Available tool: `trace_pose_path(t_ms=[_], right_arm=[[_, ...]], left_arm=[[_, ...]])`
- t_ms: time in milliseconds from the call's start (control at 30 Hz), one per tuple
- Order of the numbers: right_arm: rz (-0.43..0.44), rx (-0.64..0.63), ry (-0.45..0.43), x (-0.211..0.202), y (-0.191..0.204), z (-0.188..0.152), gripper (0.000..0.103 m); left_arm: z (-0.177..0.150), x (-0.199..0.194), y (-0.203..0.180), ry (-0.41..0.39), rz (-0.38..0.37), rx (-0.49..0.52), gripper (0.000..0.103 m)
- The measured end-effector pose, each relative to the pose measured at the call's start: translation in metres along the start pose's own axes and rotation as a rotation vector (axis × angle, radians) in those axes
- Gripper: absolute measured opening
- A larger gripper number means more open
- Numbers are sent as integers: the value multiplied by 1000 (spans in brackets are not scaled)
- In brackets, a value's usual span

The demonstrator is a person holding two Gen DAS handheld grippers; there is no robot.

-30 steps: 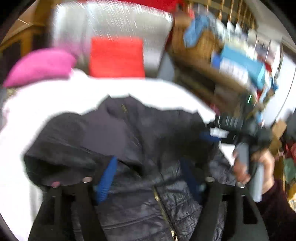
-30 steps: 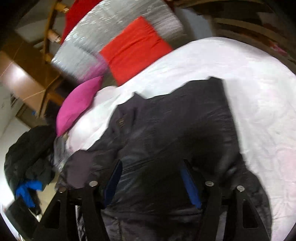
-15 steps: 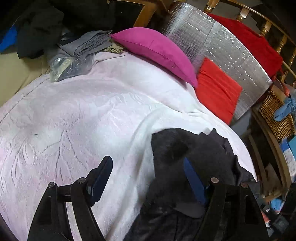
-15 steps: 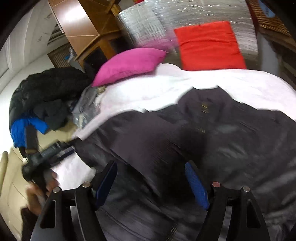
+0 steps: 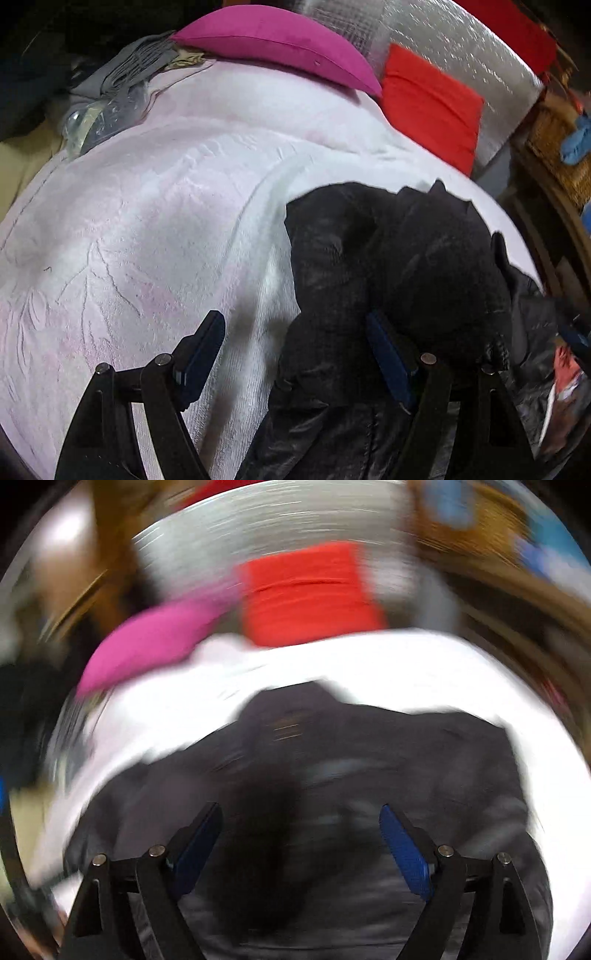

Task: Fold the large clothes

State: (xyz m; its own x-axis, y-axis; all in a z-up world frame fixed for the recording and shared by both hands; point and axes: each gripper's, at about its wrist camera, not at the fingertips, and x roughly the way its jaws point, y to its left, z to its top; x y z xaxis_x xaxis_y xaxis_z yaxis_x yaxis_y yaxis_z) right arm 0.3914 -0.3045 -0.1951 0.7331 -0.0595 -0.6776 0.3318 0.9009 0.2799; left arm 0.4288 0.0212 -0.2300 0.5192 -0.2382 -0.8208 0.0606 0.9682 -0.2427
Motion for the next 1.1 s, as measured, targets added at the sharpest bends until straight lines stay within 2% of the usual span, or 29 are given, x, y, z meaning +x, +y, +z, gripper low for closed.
trace_pose_path(t_ms=[67,133,233,300,400,500,567,633,733,833,867,900,933,1000,1067,1100], right_arm=[[89,151,32,-7,-42,4,89],[183,158,64,-11,-43,3,89],[278,16,137,-9,6,0,89],[288,-52,178,-5,43,-2,89],[230,-108,185,5,92,2,89],[61,-194,197,26,119,-3,89],[-40,-252,198,43,119,-10,89],[-69,-255,224,54,103,-13,88],[-135,-165,192,49,61,-8,87],[-234,-69,162,38,4,4,84],[-262,-2,149,29,-27,10,84],[-259,41,146,24,-44,13,84],[-209,120,150,16,-67,15,84],[-42,242,179,9,-88,15,84],[89,246,196,6,-79,13,84],[147,184,198,4,-60,10,84]], left_arm=[[-2,3,-3,17,5,3,79],[-4,5,-4,24,10,2,79],[-8,9,-9,38,27,26,79],[-14,12,-16,53,13,59,79],[-18,15,-23,69,2,102,79],[-18,16,-20,78,-16,102,79],[-17,16,-15,88,-37,88,79],[-18,16,-13,93,-47,87,79],[-19,13,-9,89,-58,87,79],[-21,9,-12,81,-47,102,79],[-22,7,-13,78,-45,109,79],[-23,5,-16,73,-47,120,79],[-24,4,-19,70,-49,129,79],[-26,5,-24,61,-33,160,79],[-27,10,-30,62,-14,174,79],[-27,12,-31,67,-15,170,79]])
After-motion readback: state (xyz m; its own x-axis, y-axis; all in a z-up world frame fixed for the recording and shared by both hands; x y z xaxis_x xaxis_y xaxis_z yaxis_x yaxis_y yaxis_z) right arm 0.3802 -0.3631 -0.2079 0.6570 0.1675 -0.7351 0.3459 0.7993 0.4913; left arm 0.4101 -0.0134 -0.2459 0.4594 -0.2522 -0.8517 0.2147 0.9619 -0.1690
